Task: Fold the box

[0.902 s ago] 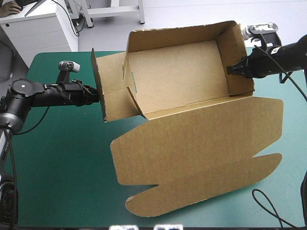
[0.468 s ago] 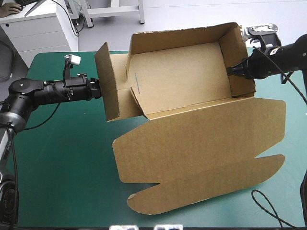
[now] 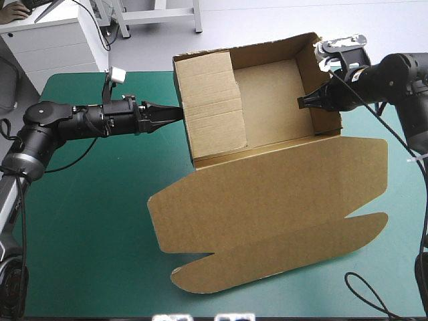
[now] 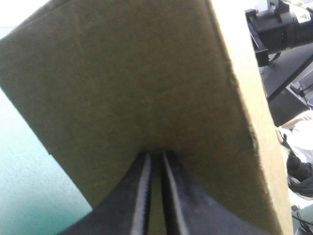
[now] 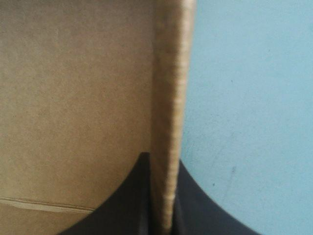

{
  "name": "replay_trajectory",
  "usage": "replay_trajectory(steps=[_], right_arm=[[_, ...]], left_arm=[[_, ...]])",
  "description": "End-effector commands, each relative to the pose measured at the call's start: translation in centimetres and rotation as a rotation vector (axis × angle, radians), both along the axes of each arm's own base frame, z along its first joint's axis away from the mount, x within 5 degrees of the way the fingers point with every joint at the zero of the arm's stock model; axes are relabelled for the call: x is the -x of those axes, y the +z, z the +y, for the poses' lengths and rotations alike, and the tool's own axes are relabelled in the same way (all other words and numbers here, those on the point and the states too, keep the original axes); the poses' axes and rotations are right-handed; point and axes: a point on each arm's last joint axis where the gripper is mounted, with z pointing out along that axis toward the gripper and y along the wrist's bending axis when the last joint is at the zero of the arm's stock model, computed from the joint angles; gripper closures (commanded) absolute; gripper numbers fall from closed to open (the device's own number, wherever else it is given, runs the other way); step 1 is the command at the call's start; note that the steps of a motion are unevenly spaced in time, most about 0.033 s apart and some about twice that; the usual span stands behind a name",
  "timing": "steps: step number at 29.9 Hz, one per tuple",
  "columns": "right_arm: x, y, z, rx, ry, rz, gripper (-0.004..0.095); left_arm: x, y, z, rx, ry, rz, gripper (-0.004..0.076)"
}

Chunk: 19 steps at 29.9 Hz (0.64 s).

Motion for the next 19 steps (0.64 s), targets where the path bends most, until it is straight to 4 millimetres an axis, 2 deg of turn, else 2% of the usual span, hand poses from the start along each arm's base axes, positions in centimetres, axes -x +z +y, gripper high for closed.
replay_trajectory(steps=[1,9,11,19], right_arm=[[1.15,2.59,0.4,-0.064,-0.002,-0.129,0.0923],[1.04,2.66,0.3,-0.075,-0.028,-0.136,0.0923],[1.0,2.71,0.3,-0.085,-0.038,-0.139,0.0923],[0.89,2.83,0.27,-0.107,-0.066,-0.147,0.092]], left_arm=[[2.07,3.27,-0.49,0.102,-0.089,-0.06,0.0572],[2.14,3.68,-0.7,0.128,-0.096,-0.07,0.0202],[2.14,3.82,-0.71,0.144,-0.095,-0.07,0.0176],[2.14,3.91,-0.71,0.155,-0.095,-0.07,0.0176]])
